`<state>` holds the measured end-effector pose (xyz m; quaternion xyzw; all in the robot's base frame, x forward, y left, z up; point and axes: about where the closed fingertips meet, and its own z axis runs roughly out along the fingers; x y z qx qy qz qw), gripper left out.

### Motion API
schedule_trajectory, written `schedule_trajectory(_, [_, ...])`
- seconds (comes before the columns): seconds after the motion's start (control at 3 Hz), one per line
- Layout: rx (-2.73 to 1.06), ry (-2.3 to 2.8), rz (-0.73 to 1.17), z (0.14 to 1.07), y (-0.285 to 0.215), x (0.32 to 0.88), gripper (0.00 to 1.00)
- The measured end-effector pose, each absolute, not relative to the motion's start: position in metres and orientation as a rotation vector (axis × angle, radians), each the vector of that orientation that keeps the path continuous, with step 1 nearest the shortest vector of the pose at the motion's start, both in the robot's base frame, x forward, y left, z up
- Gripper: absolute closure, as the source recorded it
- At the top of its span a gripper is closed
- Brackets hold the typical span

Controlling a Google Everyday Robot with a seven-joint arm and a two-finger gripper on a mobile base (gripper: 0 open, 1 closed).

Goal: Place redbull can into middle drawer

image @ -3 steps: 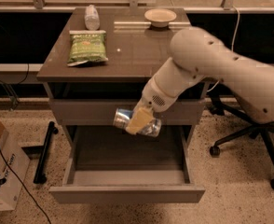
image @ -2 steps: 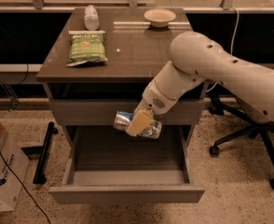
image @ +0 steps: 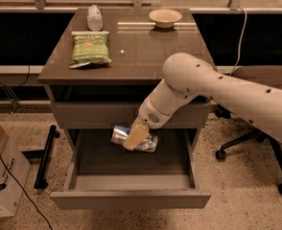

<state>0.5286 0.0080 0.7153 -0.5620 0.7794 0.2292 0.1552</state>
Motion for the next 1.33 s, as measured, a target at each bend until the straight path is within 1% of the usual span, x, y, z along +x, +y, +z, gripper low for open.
schedule_trajectory(0.67, [-1.478, 2.336, 0.813, 0.607, 0.008, 0.539, 1.0])
schedule_trajectory(1.0, [-1.405, 2.385, 0.932, 0.543, 0.002, 0.545, 1.0])
schedule_trajectory(1.33, [-1.406, 2.387, 0.937, 0.541, 0.003, 0.543, 1.0])
